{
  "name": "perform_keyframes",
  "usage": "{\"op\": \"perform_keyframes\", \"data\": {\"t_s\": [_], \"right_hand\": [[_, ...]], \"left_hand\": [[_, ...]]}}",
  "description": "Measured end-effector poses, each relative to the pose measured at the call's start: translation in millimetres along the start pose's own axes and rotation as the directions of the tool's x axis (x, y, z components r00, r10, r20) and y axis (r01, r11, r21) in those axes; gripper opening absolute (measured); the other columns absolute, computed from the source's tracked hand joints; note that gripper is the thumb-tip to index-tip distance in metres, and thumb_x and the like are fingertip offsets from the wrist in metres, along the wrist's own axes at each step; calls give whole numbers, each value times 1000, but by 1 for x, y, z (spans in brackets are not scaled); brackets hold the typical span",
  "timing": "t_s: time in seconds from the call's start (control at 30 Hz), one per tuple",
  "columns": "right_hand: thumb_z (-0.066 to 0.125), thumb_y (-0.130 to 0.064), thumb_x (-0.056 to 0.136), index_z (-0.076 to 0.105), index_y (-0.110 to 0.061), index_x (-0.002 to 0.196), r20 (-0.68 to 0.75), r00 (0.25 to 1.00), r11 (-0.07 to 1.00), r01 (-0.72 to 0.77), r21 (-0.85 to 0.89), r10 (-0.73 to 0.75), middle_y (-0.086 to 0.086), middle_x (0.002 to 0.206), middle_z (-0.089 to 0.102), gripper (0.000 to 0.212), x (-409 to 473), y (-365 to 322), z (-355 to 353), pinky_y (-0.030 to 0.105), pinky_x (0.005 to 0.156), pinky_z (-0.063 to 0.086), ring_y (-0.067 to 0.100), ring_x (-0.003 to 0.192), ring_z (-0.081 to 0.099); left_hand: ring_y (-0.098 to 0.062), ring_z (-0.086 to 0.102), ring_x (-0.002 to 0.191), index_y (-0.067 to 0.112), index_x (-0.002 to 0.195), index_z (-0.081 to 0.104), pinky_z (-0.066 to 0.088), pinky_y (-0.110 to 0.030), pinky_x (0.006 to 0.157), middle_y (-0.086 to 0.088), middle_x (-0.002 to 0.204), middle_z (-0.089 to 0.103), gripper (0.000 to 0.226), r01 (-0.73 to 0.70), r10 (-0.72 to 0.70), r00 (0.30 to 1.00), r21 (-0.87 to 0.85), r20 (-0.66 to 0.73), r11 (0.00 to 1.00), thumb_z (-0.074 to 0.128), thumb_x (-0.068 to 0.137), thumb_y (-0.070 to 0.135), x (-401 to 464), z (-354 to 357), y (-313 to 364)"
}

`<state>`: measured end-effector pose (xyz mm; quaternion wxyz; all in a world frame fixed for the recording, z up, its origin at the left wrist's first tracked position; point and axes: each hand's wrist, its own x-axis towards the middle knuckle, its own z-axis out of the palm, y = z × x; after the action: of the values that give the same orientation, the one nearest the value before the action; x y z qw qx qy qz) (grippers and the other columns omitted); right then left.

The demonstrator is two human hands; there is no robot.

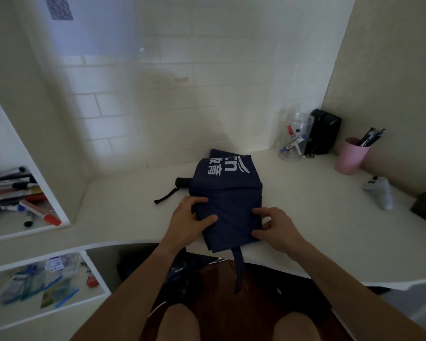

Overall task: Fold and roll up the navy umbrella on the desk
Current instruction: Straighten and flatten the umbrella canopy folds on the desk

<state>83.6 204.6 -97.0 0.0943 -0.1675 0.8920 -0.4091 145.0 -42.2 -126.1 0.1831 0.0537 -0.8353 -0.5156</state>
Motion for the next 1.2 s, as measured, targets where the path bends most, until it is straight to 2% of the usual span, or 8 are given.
{"op": "perform_keyframes", "data": {"t_s": [0.17, 0.33, 0.47, 0.63, 0.77, 0.87, 0.97, 1.2], "right_hand": [[76, -19, 78, 49, -18, 143, 30, 998, 963, 55, -264, -48, 8, 137, 36, 70, 2, -6, -4, 28, 95, 48, 22, 107, 57], [56, -30, 95, 58, -26, 134, -4, 838, 739, 479, -474, -546, -1, 149, 42, 39, 9, -16, 4, 37, 107, 43, 19, 132, 43], [31, -57, 100, 19, -35, 158, 329, 860, 596, 509, -621, -390, -6, 168, 5, 63, 33, 9, 8, 38, 126, 7, 15, 155, -1], [15, -70, 96, -5, -42, 157, 400, 856, 584, 516, -626, -328, -15, 165, -15, 69, 40, 23, 10, 36, 126, -4, 4, 151, -19], [15, -67, 99, -7, -43, 156, 393, 864, 583, 502, -639, -313, -16, 165, -17, 66, 41, 26, 15, 29, 122, -13, 2, 149, -21], [15, -66, 99, -8, -42, 156, 399, 865, 592, 500, -632, -304, -16, 165, -17, 66, 43, 28, 17, 28, 121, -14, 2, 149, -22], [14, -68, 98, -9, -42, 156, 399, 860, 597, 508, -621, -318, -16, 165, -16, 67, 44, 31, 18, 33, 125, -7, 1, 149, -21], [24, -80, 89, -4, -46, 156, 448, 855, 640, 500, -584, -260, -25, 162, -12, 80, 40, 30, -12, 27, 124, 0, -7, 148, -11]], "left_hand": [[-12, 50, 123, 29, 127, 52, 48, -32, 102, 6, 137, 43, 71, -109, 78, 990, 295, 115, 949, 84, 69, 54, 2, 0, -15], [-6, 44, 120, 25, 131, 49, 47, -35, 104, 4, 142, 38, 73, -140, 90, 984, 354, 155, 925, 84, 72, 51, 11, -4, -16], [-11, 45, 126, 24, 137, 45, 44, -30, 108, 2, 149, 30, 76, -112, 33, 979, 394, 203, 912, 84, 76, 49, 17, -10, -16], [-22, 46, 129, 26, 141, 48, 46, -35, 106, -4, 150, 24, 76, -157, 34, 970, 515, 239, 843, 77, 78, 58, 13, -16, -9], [-24, 46, 113, 18, 112, 70, 52, -39, 92, -10, 124, 41, 43, -341, 433, 901, 648, 19, 681, 67, 86, 52, 8, -12, 6], [-23, 54, 115, 15, 118, 70, 49, -37, 101, -10, 126, 52, 25, -612, 657, 724, 634, 209, 473, 57, 103, 29, 8, 0, 22], [-18, 35, 147, 21, 151, 45, 31, -39, 121, -3, 159, 39, 50, -671, 456, 739, 599, 495, 437, 40, 108, 44, 8, 5, 2], [-10, 11, 156, 41, 160, 8, 15, -40, 127, 9, 170, 9, 73, -554, 198, 823, 673, 533, 490, 19, 98, 76, 14, -9, -32]]}}
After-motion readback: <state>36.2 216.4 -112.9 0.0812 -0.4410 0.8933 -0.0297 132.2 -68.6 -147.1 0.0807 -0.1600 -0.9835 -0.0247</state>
